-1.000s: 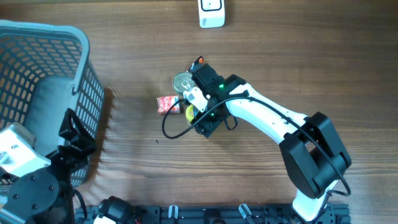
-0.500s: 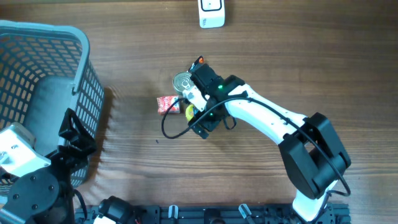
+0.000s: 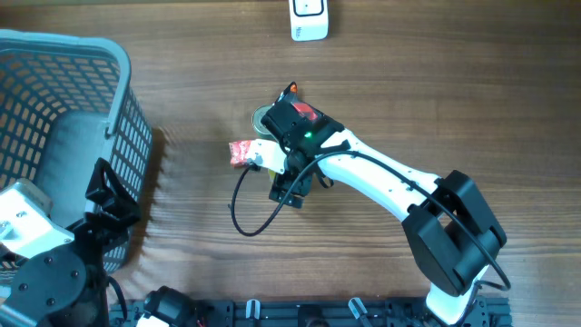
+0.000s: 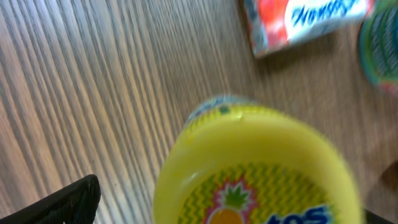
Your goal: Scan the item barcode
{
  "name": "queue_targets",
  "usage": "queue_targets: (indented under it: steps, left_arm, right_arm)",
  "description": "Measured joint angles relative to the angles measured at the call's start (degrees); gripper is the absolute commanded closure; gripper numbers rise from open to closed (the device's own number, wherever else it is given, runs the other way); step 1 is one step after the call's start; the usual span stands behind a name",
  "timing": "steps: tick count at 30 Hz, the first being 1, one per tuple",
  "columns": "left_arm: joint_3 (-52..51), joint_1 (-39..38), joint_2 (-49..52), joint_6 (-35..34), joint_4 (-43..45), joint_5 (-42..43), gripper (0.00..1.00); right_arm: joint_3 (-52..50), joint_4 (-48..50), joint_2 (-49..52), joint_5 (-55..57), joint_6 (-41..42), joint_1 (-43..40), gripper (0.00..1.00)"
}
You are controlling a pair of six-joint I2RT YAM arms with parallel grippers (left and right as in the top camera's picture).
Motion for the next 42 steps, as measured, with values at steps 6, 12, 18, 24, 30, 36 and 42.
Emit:
queue_targets:
  steps: [6, 12, 18, 24, 30, 36, 42]
  left_arm:
    - [0.0, 0.0, 0.0, 0.0, 0.0, 0.0, 0.0]
    - [0.0, 0.0, 0.0, 0.0, 0.0, 0.0, 0.0]
    - [0.0, 0.0, 0.0, 0.0, 0.0, 0.0, 0.0]
    - [0.0, 0.0, 0.0, 0.0, -0.1, 0.0, 0.0]
    - [0.0, 0.0, 0.0, 0.0, -0.1, 0.0, 0.0]
    - [0.0, 0.0, 0.0, 0.0, -0.2, 0.0, 0.0]
    - [0.0, 0.0, 0.0, 0.0, -0.6, 0.0, 0.0]
  right_arm:
    - [0.0, 4.5, 0.0, 0.0, -3.4, 0.0, 0.0]
    - [0.1, 5.5, 0.4, 0.0, -4.8, 0.0, 0.05]
    - [0.3, 5.8, 4.6, 0.7, -4.9, 0.0, 0.17]
    - [0.4, 7.6, 5.3, 1.0, -4.7, 0.0, 0.31]
    - [0.4, 9.7, 5.3, 2.7, -2.1, 0.0, 0.41]
    - [0.6, 10.5, 5.4, 6.6, 3.8, 0.0, 0.48]
    - [0.9, 8.9, 5.3, 9.9, 14.9, 0.0, 0.45]
